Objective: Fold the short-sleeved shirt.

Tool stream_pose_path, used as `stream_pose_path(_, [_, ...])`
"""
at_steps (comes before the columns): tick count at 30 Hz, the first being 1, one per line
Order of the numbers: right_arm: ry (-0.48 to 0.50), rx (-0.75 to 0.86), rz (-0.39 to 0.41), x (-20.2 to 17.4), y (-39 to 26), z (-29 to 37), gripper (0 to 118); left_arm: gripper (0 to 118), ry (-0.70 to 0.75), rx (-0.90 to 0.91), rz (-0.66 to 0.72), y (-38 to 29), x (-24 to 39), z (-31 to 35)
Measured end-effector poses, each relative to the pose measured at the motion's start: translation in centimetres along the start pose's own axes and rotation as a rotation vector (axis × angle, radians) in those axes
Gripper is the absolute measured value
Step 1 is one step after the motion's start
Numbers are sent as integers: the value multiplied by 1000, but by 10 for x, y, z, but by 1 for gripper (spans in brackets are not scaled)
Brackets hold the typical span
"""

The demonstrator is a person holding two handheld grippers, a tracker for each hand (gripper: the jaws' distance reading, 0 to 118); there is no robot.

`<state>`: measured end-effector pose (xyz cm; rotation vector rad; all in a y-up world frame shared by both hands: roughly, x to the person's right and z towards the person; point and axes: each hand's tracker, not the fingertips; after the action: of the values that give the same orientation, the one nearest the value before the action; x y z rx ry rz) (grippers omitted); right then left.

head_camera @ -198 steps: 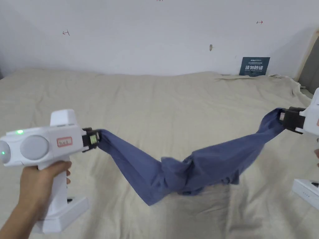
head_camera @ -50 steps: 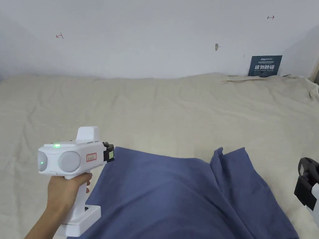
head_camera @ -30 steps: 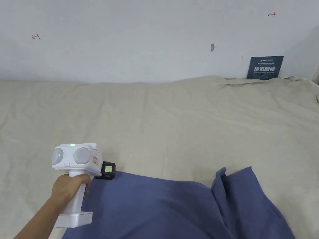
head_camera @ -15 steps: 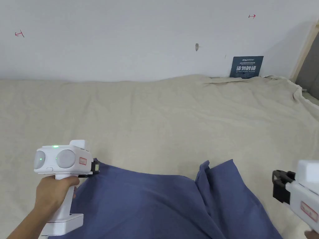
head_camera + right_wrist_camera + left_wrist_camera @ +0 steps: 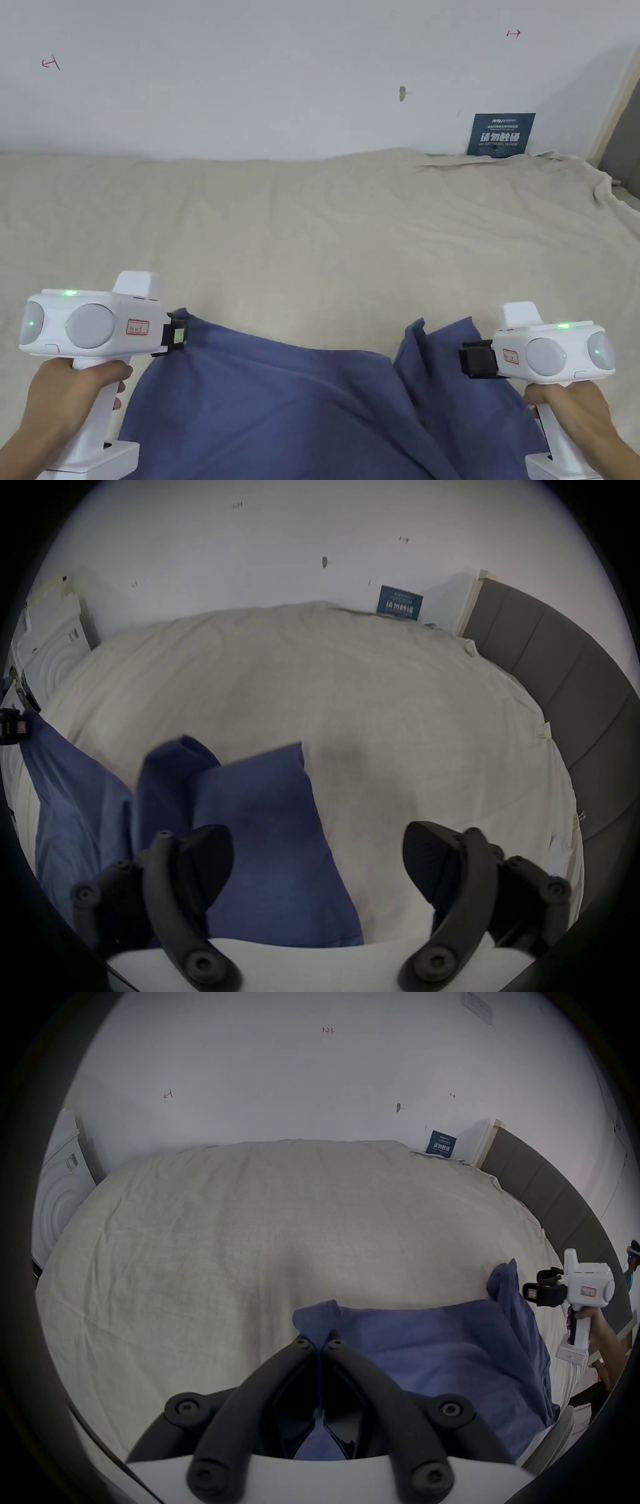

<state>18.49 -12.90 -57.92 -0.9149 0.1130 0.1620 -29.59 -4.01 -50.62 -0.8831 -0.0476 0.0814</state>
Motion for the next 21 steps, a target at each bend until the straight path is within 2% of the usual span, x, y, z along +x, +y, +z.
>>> stream_pose_path(4, [5, -70, 15, -11, -15, -5, 69, 0, 2, -6, 3, -3, -8, -4])
stream_pose_path(5, [22, -73, 9, -7, -20, -10, 53, 0, 2, -9, 7, -4, -9, -4])
stream_pose_path(6, [61, -62, -27, -7, -22, -9, 44, 0, 3, -10, 11, -6, -10, -4])
stream_pose_path(7, [60, -55, -54, -8, -22, -7, 35, 0, 5, -6, 16, -6, -11, -4])
stream_pose_path(8, [54, -55, -48, -10, -20, -3, 6, 0, 5, -7, 20, -7, -12, -4])
stream_pose_path(9, [58, -46, -40, -13, -21, 6, 2, 0, 7, -9, 24, -9, -12, -4])
stream_pose_path(12, [41, 1, -17, -14, -18, 25, 2, 0, 20, -5, 35, -13, -15, -2])
stream_pose_path(16, [71, 78, -48, -4, -14, 64, 1, 0, 36, 6, 57, -20, -19, 10])
stream_pose_path(21, [95, 190, -47, 8, -10, 127, 1, 0, 50, 46, 85, -24, -24, 40])
